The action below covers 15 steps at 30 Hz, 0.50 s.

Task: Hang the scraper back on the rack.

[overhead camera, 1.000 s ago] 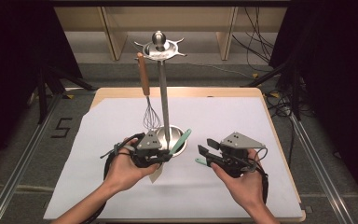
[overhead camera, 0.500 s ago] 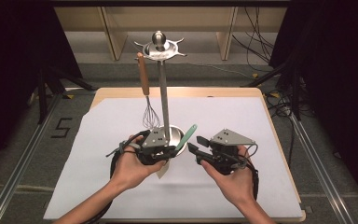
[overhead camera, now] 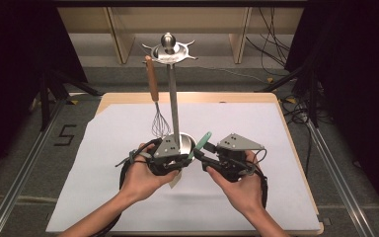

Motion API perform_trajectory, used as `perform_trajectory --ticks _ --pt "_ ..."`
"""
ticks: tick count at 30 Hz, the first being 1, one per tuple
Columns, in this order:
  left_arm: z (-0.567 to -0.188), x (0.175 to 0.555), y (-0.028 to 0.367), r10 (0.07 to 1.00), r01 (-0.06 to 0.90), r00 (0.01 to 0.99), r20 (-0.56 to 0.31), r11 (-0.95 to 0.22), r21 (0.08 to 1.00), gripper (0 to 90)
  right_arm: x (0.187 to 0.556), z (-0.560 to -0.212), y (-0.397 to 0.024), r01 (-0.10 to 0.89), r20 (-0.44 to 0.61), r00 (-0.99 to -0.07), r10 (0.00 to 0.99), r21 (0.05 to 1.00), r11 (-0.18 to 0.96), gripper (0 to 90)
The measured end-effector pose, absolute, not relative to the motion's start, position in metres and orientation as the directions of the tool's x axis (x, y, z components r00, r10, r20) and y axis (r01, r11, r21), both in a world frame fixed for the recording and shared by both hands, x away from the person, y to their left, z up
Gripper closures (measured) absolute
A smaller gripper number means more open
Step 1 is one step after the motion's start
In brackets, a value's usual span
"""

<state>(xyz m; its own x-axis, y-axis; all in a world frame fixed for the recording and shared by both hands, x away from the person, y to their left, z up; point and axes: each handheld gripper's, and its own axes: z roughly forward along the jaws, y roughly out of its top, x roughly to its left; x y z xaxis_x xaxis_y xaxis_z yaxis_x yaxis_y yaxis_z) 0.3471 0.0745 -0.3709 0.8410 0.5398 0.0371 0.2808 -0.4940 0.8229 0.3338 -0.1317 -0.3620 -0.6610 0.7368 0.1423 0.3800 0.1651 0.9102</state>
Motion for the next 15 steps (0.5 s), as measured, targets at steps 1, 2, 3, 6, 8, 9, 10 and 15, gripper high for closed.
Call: perform_trajectory --ticks 1,2,3,6,8,9,10,15 --pt "-0.3709 0.3468 0.0741 0.542 0.283 0.84 0.036 -0.493 0.823 79.9 0.3335 -0.3608 -0.1317 0.392 0.147 -0.659 0.738 0.904 0.17 59.1" --pt "-0.3716 0.3471 0.0735 0.541 0.279 0.84 0.037 -0.49 0.826 79.9 0.3344 -0.3612 -0.1309 0.385 0.149 -0.661 0.735 0.908 0.162 59.1" --pt "-0.3713 0.3466 0.0733 0.542 0.281 0.84 0.039 -0.494 0.823 79.9 0.3343 -0.3609 -0.1302 0.392 0.157 -0.658 0.737 0.906 0.157 59.3" --pt "-0.3721 0.3456 0.0721 0.541 0.274 0.84 0.044 -0.491 0.827 79.8 0.3335 -0.3603 -0.1287 0.416 0.18 -0.646 0.742 0.898 0.144 61.7" --pt "-0.3721 0.3456 0.0717 0.536 0.266 0.842 0.051 -0.496 0.826 79.9 0.3343 -0.3607 -0.1282 0.415 0.178 -0.643 0.745 0.898 0.144 63.6" --pt "-0.372 0.3456 0.0715 0.535 0.268 0.843 0.049 -0.498 0.825 79.8 0.3339 -0.3605 -0.128 0.42 0.182 -0.638 0.748 0.896 0.14 64.7" --pt "-0.3723 0.3452 0.0709 0.536 0.271 0.843 0.043 -0.493 0.827 79.8 0.3346 -0.3612 -0.1278 0.411 0.182 -0.644 0.743 0.902 0.134 65.5" --pt "-0.3711 0.3446 0.0694 0.535 0.273 0.844 0.038 -0.489 0.829 79.7 0.3352 -0.359 -0.1311 0.398 0.159 -0.65 0.743 0.904 0.155 71.2"
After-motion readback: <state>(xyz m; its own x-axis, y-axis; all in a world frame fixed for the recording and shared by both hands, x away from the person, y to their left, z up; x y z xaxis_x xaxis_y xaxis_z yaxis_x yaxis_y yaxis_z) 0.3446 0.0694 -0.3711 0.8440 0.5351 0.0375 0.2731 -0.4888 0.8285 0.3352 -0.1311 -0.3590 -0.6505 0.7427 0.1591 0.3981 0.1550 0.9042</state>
